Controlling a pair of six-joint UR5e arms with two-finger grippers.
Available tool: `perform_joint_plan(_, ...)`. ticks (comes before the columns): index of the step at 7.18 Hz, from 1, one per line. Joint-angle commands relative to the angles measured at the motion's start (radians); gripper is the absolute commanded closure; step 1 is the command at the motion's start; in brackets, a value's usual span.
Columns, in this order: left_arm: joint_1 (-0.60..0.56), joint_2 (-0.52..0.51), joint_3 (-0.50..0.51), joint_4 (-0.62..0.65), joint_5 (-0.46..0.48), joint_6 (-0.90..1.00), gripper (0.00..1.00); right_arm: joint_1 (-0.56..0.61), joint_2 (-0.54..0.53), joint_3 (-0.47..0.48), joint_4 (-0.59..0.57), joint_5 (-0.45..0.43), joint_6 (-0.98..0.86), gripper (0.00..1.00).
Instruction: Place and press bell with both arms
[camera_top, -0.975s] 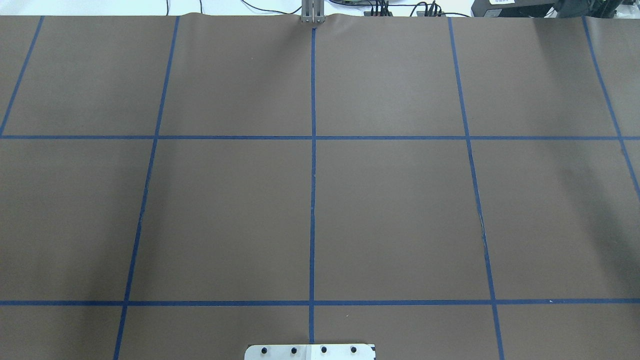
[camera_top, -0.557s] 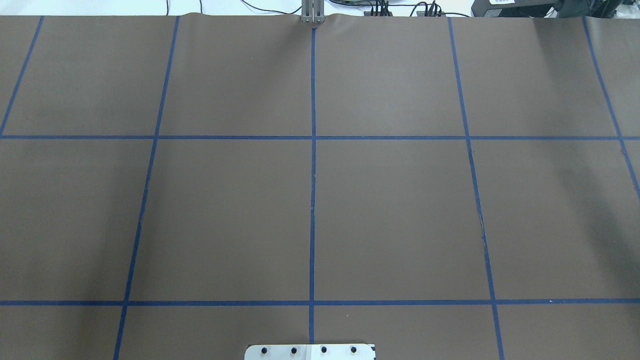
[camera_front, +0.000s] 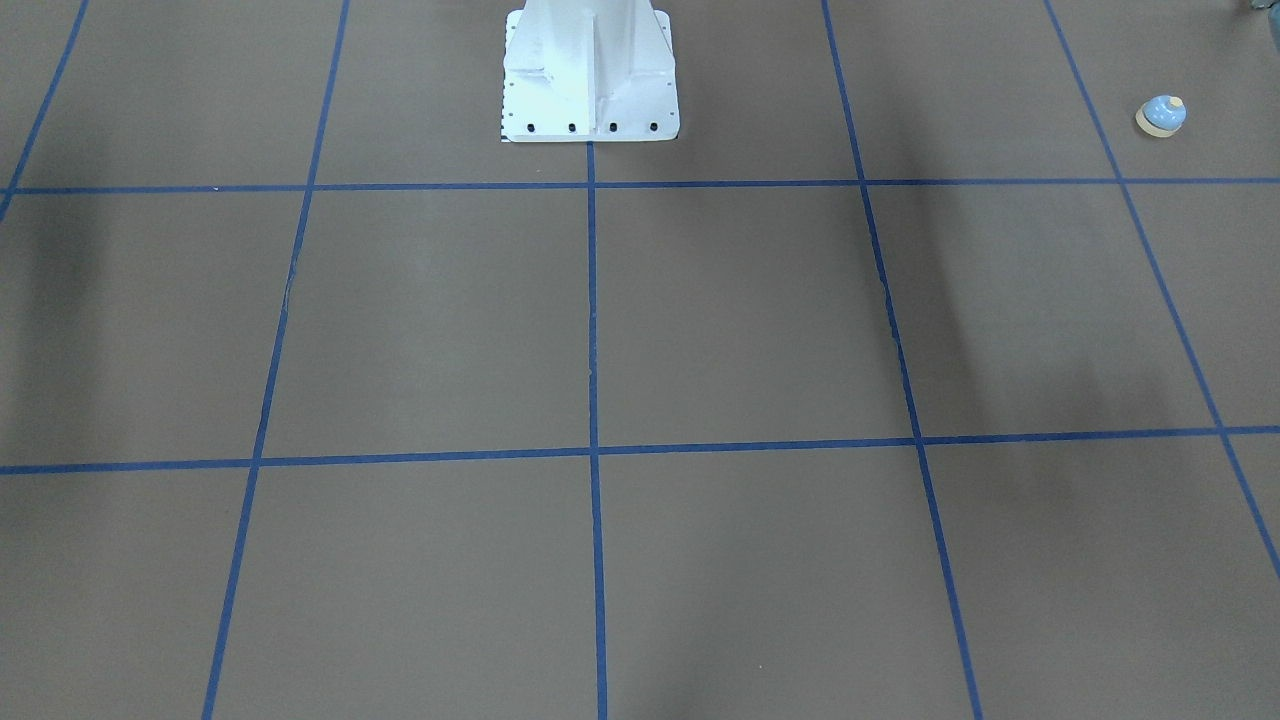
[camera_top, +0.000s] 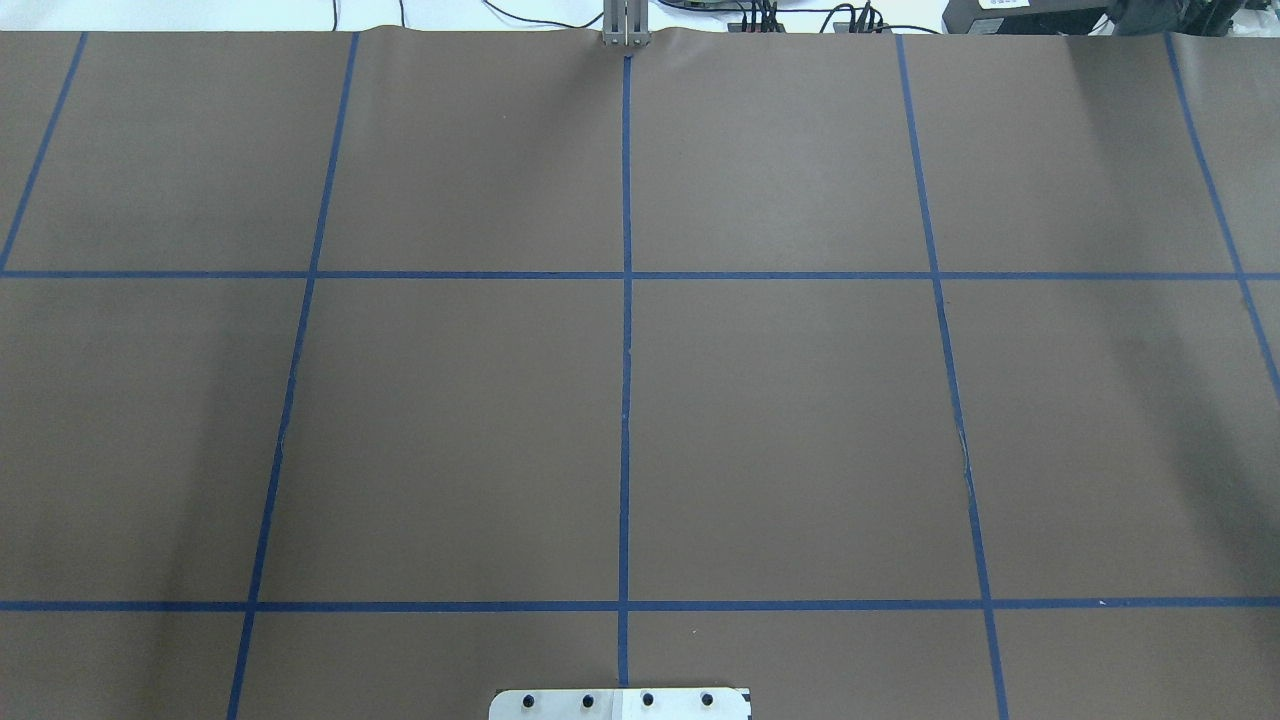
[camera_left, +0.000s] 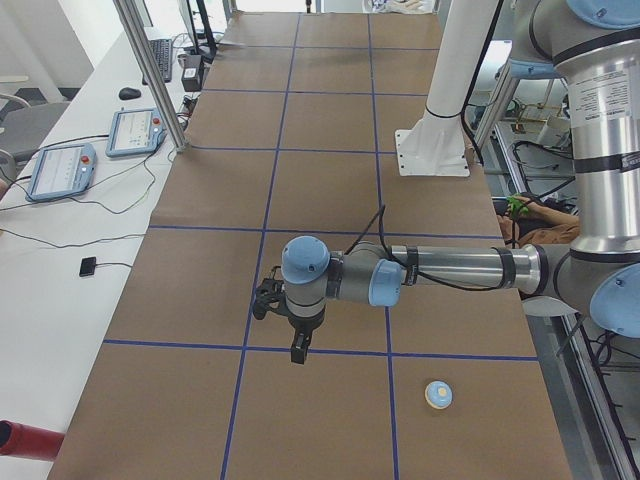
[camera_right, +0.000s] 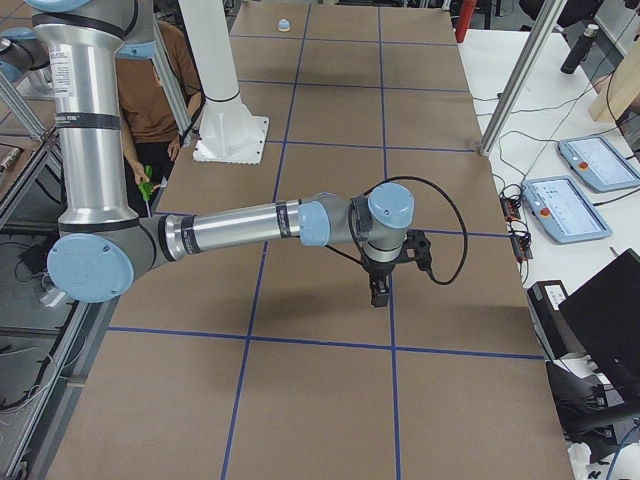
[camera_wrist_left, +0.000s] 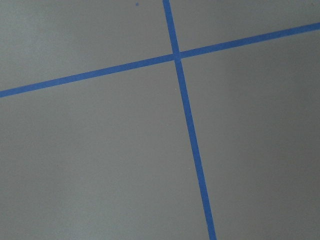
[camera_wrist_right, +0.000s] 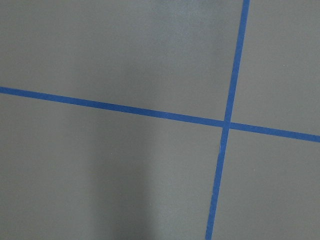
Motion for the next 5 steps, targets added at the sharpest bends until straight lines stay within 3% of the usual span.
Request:
perform_joint_plan(1,0.048,0.041,0.028,0.0,-0.001,-0.034,0.0,-0.002,0.003,0.0,0.015,-0.007,-0.001,0.0)
perform_joint_plan(3,0.165,0.138,0.039,-0.052,-0.001,-0.04,0.0,-0.019,0.012,-0.004,0.012,-0.001,0.002,0.0)
perform_joint_plan(5,0.182,0.239,0.103,-0.19,-0.067,-0.03,0.01,-0.043,0.012,-0.004,0.014,-0.004,-0.001,0.0)
